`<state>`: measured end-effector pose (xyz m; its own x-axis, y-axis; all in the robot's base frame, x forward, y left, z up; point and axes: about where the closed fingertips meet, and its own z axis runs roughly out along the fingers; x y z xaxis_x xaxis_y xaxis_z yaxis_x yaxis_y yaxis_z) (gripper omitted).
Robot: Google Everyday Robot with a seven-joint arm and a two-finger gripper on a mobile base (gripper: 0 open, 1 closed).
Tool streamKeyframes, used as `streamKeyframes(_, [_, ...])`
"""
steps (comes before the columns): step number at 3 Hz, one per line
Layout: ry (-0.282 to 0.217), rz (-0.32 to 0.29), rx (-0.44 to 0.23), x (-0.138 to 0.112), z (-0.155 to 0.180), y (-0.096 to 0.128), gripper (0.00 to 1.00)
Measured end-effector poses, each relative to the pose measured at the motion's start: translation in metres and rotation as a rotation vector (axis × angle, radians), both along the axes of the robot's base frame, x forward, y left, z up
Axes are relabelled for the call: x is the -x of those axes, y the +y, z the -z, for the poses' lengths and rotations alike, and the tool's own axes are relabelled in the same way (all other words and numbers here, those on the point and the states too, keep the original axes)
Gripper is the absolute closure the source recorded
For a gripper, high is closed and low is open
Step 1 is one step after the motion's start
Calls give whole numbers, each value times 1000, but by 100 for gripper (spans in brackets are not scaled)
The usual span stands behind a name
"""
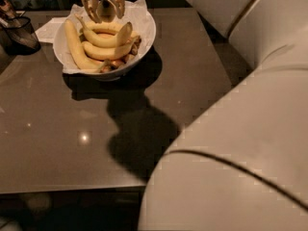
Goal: Pick banana from white bowl
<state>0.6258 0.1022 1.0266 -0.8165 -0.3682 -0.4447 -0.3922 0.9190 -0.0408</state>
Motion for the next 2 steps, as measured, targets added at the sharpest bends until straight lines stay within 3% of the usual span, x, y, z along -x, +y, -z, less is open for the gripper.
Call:
streamKeyframes(1, [0, -51, -2, 2, -3, 4, 100])
streamKeyframes(2, [57, -144, 19, 8, 24, 11, 100])
